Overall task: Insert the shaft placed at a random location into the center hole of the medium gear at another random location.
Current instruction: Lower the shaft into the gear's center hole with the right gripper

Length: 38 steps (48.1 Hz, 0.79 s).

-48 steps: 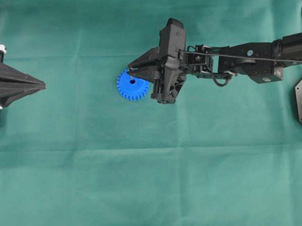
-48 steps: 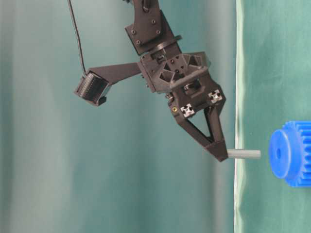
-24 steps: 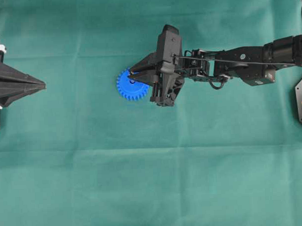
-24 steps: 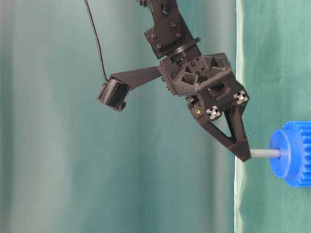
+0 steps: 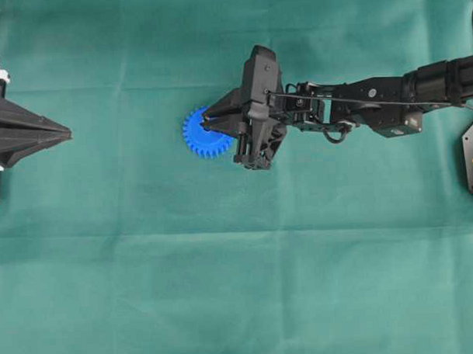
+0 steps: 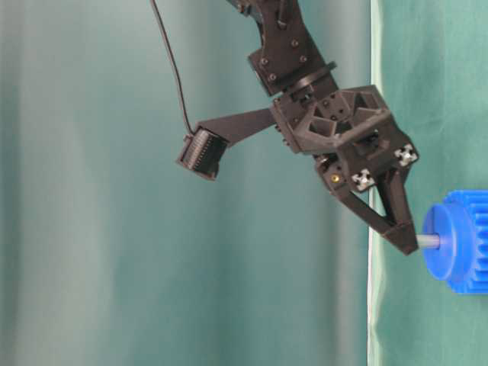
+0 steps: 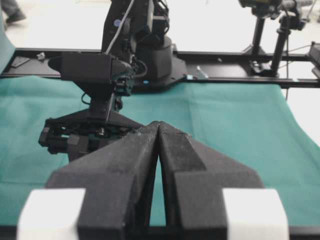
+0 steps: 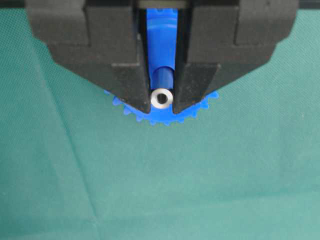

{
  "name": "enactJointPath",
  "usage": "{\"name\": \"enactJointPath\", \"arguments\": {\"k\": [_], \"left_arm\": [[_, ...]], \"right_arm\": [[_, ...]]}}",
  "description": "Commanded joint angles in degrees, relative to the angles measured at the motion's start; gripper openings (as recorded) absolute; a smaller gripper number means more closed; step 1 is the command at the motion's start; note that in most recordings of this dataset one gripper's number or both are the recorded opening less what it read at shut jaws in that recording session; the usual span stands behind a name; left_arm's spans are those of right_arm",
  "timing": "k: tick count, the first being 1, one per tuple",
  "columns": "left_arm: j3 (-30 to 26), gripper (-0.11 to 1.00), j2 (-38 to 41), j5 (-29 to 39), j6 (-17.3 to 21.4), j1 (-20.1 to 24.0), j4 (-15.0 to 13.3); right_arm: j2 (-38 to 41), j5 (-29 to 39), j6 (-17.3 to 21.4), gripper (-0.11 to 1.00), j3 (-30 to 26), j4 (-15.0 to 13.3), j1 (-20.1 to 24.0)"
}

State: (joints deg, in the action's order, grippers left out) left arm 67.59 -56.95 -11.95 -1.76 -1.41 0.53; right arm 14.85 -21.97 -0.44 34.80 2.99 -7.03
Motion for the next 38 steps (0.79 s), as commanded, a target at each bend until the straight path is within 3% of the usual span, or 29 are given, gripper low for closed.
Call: {"name": "enactJointPath", "arguments": {"k": [1,38], "left_arm": [[-1.5,0.00,0.4,-0.3,-0.1,-0.2,0.2],[-1.5,0.00,0.4,-0.3,-0.1,-0.2,0.1]], "right_arm": [[-0.6,-1.0,-0.5,0.13,-1.7,0.2,-0.2],[0.8,-0.7,-0.2,0.13,-1.6,0.2,-0.2]]}}
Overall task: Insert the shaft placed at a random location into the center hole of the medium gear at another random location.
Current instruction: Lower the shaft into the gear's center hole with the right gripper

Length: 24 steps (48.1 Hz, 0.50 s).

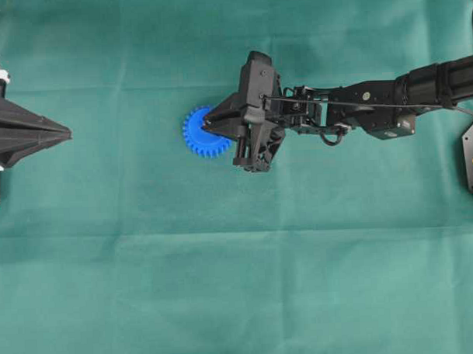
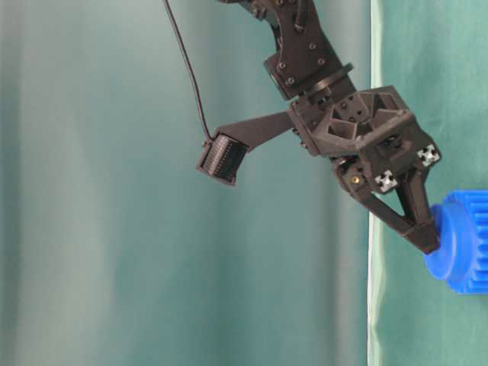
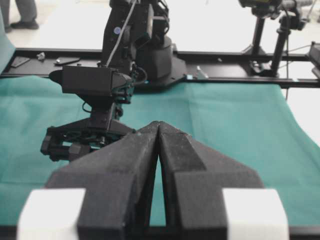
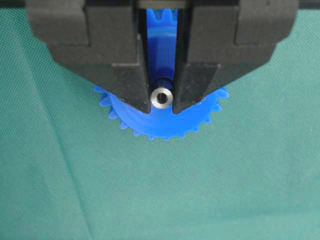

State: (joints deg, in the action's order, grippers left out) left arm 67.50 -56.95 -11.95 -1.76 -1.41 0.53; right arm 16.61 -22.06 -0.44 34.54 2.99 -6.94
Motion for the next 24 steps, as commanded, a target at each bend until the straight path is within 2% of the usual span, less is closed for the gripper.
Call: {"name": "enactJointPath", "arguments": {"k": [1,10,12,15,24], "left_arm": [[-1.4,0.00,0.5,-0.3,-0.1,-0.2,0.1],[-1.4,0.00,0.4,-0.2,-0.1,-0.1,0.2],[-1.4,0.00,0.4,-0.3,-0.1,-0.2,0.2],[-1.4,0.00,0.4,-0.2,-0.1,-0.2,0.2],[-1.4,0.00,0.5,-0.2,-0.1,-0.2,0.2]], "right_arm": [[-1.0,-0.6,-0.2,0.14,-1.3,0.2,-0.3],[-1.0,-0.8,0.0,0.14,-1.3,0.3,-0.2],[-1.0,-0.8,0.0,0.17,-1.3,0.3,-0.2],[-1.1,-0.9,0.0,0.32,-1.4,0.3,-0.2],[-1.1,-1.9,-0.1,0.87,-1.5,0.2,0.1]]}}
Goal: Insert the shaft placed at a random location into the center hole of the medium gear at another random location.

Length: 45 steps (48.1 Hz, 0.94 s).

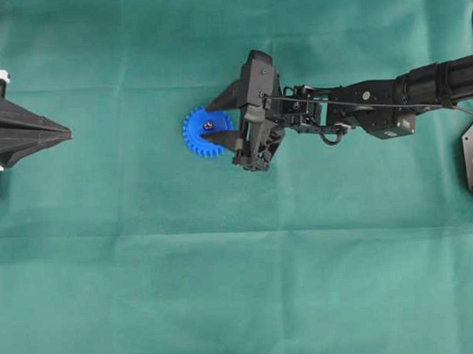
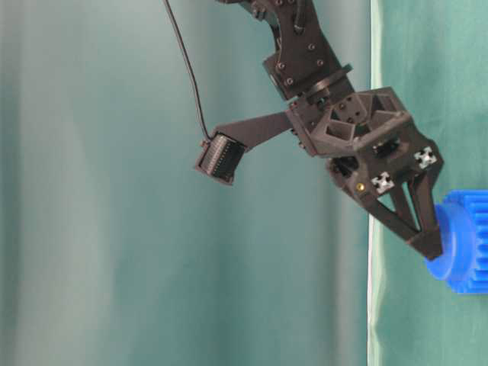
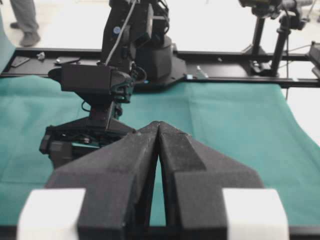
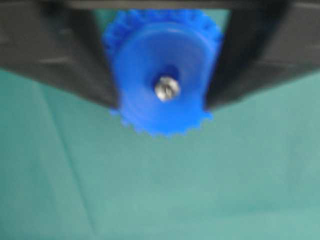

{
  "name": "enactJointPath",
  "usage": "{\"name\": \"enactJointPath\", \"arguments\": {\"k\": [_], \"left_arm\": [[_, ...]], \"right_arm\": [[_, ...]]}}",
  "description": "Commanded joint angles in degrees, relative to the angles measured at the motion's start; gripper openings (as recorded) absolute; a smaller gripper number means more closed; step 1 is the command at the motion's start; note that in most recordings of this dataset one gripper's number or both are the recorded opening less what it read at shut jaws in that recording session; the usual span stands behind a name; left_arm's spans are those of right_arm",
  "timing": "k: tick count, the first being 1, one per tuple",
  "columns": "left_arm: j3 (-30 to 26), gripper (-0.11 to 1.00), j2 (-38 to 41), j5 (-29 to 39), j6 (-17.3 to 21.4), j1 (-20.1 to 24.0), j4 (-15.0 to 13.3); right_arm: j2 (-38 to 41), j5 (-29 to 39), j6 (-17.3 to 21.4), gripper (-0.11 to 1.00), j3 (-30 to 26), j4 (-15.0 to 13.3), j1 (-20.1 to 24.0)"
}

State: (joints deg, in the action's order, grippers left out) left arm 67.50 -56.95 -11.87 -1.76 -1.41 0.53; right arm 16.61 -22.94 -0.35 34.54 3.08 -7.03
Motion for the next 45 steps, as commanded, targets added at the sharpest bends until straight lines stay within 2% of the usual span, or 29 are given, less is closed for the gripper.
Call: {"name": "enactJointPath", "arguments": {"k": [1,3,9,29,45], "left_arm": [[-1.3,0.00,0.4,-0.3,-0.1,-0.2,0.2],[-1.4,0.00,0.4,-0.4,-0.1,-0.2,0.2],[-1.4,0.00,0.4,-0.3,-0.1,-0.2,0.2],[-1.5,0.00,0.4,-0.3,-0.1,-0.3,0.2],[-1.4,0.00,0.4,-0.3,-0.1,-0.3,0.1]], "right_arm": [[-1.1,-1.1,-0.2,0.90,-1.4,0.1,0.2],[-1.2,-1.0,-0.2,0.93,-1.4,0.1,0.2],[-2.6,-0.8,-0.2,0.85,-1.2,0.1,0.2],[-11.8,1.9,-1.1,0.86,-0.4,-0.2,0.2],[-13.0,2.7,-1.2,0.86,0.7,-0.2,0.2]]}}
